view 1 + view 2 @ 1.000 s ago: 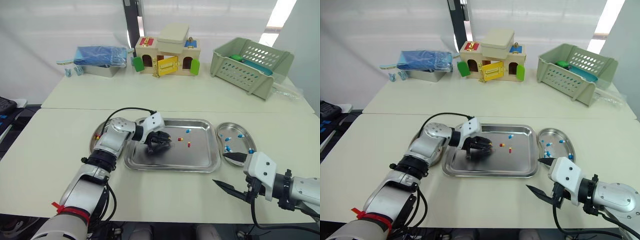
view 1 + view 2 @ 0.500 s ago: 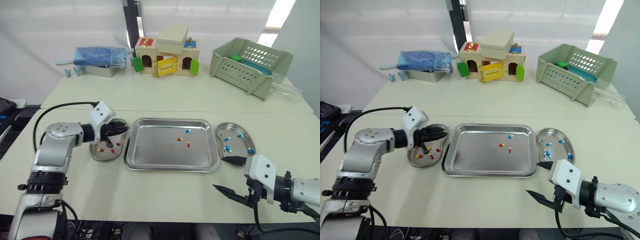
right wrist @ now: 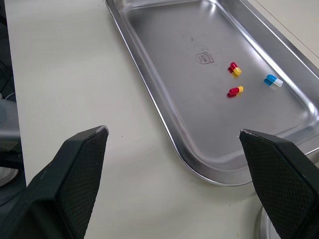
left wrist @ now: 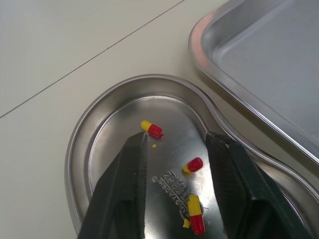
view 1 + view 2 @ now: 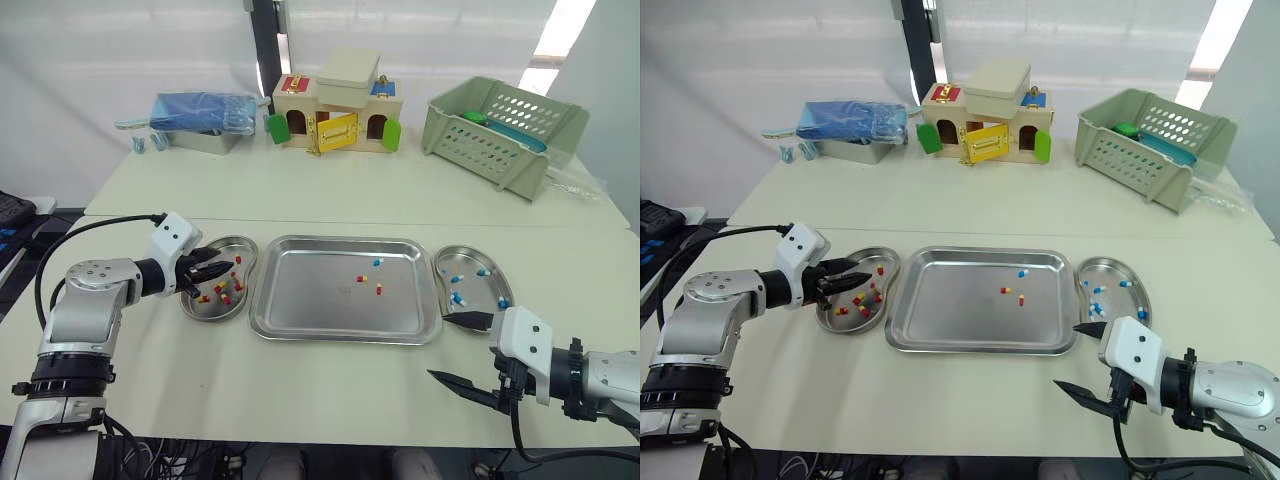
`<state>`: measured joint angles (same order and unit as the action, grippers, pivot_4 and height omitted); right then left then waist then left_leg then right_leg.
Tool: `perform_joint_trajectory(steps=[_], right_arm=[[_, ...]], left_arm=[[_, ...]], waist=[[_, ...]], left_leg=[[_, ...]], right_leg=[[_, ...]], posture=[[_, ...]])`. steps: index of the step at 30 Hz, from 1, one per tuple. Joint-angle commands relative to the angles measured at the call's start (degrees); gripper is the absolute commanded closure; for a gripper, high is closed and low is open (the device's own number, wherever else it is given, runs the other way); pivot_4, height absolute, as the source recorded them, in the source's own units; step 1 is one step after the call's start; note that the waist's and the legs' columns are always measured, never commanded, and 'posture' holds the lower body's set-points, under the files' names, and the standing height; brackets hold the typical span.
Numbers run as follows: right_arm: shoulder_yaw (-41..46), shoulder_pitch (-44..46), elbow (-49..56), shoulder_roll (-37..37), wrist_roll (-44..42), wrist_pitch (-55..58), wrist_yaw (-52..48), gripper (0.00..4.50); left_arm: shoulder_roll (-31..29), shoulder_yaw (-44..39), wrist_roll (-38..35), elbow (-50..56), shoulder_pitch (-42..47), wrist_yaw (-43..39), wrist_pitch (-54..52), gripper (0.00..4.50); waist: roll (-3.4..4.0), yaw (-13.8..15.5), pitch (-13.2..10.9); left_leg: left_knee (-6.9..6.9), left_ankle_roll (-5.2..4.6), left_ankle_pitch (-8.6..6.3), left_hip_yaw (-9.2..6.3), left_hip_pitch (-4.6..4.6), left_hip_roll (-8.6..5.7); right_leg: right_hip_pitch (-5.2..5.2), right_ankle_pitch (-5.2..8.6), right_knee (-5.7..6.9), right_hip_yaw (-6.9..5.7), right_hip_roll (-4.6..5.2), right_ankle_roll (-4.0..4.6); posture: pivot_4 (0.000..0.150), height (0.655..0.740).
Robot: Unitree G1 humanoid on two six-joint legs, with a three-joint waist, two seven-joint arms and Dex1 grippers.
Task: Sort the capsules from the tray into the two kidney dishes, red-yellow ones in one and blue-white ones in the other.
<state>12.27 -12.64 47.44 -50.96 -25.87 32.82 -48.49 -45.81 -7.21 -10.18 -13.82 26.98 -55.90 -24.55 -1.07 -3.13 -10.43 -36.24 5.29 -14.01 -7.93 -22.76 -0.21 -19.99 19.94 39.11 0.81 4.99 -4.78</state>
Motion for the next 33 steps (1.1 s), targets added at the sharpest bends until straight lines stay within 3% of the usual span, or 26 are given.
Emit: perform_joint_trajectory(steps=[1,5,12,18,25,33], right_arm=[[0.67,0.47,1.11,-0.38,-0.10,-0.74,0.13,0.06],[0.82,0.41,1.10,-0.38,-0.09,-0.74,0.15,0.06],[2.86,-1.04,0.97,-0.60,-0.49,-1.29,-0.88,0.06],[4.90,-2.34,0.13,-0.91,-0.59,-2.36,-2.48,0.06],[5.41,-1.92,-2.42,-1.30,-0.12,-3.77,-4.05,0.06],[4.20,-0.23,-3.85,-1.70,-0.02,-4.04,-4.65,0.06]], left_arm=[[-2.75,-2.88,-2.13,2.56,-0.62,-0.91,-0.30,1.25],[-4.94,-4.82,-4.77,6.72,-2.47,-1.86,-1.94,0.03],[-5.59,-13.62,-15.85,22.45,-12.40,-5.27,-7.16,0.03],[-4.34,-23.32,-21.58,34.08,-30.95,-8.26,-6.93,0.03],[-3.20,-28.71,-20.59,36.67,-47.00,-11.18,-2.99,0.03],[-2.21,-28.38,-19.89,36.57,-51.96,-10.74,0.60,0.03]], waist=[[0.00,-0.09,0.00],[0.00,-0.13,0.00],[0.00,-0.18,0.00],[0.01,-0.14,0.01],[-0.03,0.48,0.03],[-0.05,1.14,0.05]], left_leg=[[0.00,0.00,0.00,0.00,0.00,0.00],[0.03,0.00,0.00,0.00,0.00,0.01],[0.06,0.00,0.00,0.04,-0.01,0.03],[0.15,-0.18,-0.10,0.16,0.08,0.09],[0.14,-0.22,-0.13,0.16,0.14,0.08],[0.15,-0.22,-0.14,0.17,0.14,0.08]], right_leg=[[0.00,0.00,0.00,0.00,0.00,0.00],[-0.02,0.00,0.00,0.02,-0.01,0.00],[-0.03,0.00,-0.03,0.05,0.00,0.00],[-0.01,0.00,-0.04,0.15,-0.01,0.01],[0.06,0.00,-0.06,0.14,-0.01,0.01],[0.07,0.00,-0.09,0.14,0.00,0.01]], posture=[[0.150,0.7400],[0.150,0.7400],[0.150,0.7400],[0.150,0.7400],[0.150,0.7400],[0.150,0.7400]])
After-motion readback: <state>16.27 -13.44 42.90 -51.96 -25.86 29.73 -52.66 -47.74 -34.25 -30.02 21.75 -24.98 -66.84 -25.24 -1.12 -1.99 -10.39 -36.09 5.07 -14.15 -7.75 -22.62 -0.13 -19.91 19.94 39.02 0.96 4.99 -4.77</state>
